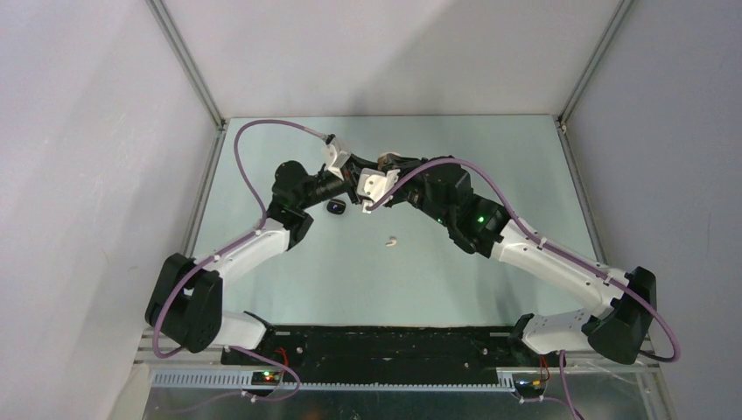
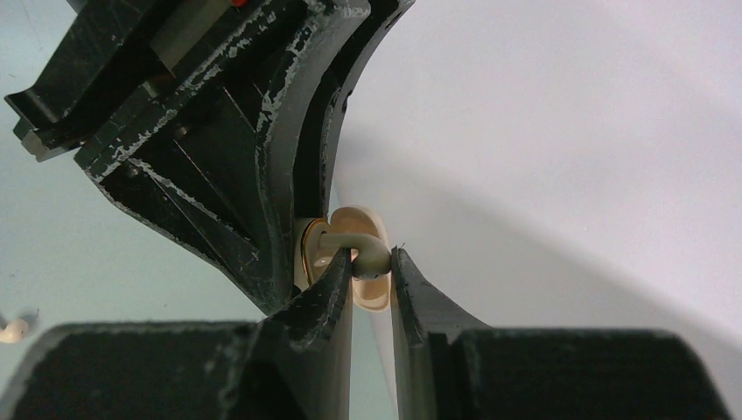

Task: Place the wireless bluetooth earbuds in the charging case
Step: Insert the left earbud into the left side groove of the charging case.

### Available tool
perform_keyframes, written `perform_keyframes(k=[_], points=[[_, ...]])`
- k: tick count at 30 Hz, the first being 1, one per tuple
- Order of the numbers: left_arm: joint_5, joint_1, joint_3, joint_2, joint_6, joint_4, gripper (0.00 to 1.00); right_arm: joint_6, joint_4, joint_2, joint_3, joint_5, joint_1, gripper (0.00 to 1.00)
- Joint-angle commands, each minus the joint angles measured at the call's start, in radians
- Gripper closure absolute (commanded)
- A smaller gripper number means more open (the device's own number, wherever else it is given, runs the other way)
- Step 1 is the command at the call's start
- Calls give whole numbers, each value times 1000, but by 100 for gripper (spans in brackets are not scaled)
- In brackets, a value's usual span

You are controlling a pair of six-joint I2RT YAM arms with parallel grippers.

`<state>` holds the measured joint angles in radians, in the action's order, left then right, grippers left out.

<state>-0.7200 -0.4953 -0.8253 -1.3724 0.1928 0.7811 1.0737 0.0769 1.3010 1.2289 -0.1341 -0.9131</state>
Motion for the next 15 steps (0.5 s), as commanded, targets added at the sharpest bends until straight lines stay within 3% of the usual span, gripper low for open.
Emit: perform_keyframes(k=[1,8,15], points=[[26,-7,-34,26,12,33,100,10,-12,0,44,8,-6,100],[76,2,-51,25,67,36,100,40,60,-3,44,29,-9,100],[94,3,-56,12,78,42,100,48,83,-8,44,39,-16,90]])
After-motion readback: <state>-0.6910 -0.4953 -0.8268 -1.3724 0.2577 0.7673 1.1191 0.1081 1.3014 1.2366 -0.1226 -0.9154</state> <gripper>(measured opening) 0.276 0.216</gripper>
